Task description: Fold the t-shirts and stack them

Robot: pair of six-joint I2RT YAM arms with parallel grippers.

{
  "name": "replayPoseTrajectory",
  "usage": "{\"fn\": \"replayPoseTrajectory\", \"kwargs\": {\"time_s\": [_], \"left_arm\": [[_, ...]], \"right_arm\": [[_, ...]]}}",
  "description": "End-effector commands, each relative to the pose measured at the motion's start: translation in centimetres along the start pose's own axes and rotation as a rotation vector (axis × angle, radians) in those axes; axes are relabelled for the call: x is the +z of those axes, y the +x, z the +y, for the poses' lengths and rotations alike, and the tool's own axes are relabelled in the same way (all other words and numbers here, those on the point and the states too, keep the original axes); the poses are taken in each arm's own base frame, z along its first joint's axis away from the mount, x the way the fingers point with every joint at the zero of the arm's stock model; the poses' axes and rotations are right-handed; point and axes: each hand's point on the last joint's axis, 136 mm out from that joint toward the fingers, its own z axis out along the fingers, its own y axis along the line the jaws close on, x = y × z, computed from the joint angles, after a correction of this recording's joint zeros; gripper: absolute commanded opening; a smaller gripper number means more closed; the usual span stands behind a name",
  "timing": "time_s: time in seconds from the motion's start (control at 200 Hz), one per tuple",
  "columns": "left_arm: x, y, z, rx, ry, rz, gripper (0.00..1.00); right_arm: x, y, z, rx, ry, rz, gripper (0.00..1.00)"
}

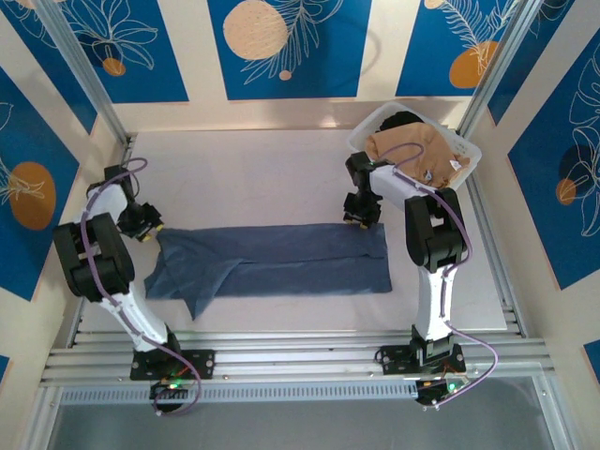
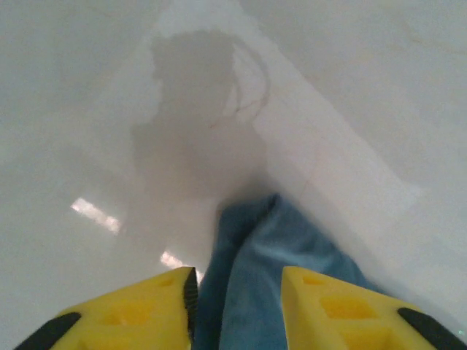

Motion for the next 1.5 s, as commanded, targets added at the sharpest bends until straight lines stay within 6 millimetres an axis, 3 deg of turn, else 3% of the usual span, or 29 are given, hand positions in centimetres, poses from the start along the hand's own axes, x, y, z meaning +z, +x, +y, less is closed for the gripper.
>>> {"fn": "replayPoseTrajectory", "kwargs": {"time_s": [0.0,0.095,0.2,0.255,0.33,0.51,0.67,0.81,1.12,1.495], "left_arm": [[-5.2,1.2,-0.7,0.002,0.006,-0.087,0.41],[-5.7,5.5,-2.8,0.077,0.073,-0.038,0.44],[-3.8,12.2,-6.1,0.201,0.215,0.117,0.45],[-2.7,15.0,-6.5,0.237,0.247,0.180,0.45],[-1.7,17.0,-6.2,0.267,0.254,0.226,0.48],[0.3,18.7,-5.3,0.332,0.253,0.273,0.51],[1.2,19.3,-6.2,0.378,0.270,0.278,0.50],[2.1,20.3,-5.9,0.394,0.239,0.300,0.46],[-0.5,22.8,-5.9,0.411,0.273,0.314,0.17],[-2.0,28.4,-5.6,0.433,0.333,0.450,0.08]], "right_arm": [[-3.7,-0.3,0.8,-0.060,-0.021,-0.066,0.42],[-5.7,1.4,2.9,-0.127,-0.119,-0.083,0.50],[-8.0,5.5,8.3,-0.280,-0.424,-0.041,0.58],[-9.2,8.1,10.5,-0.335,-0.563,0.000,0.60],[-10.1,10.5,11.7,-0.366,-0.650,0.027,0.63],[-10.0,12.7,12.4,-0.362,-0.699,0.082,0.64],[-9.8,12.8,12.2,-0.360,-0.684,0.084,0.63],[-9.8,12.5,12.0,-0.352,-0.679,0.080,0.63],[-9.4,12.2,11.4,-0.333,-0.659,0.082,0.63],[-8.5,11.8,11.0,-0.312,-0.631,0.089,0.62]]}}
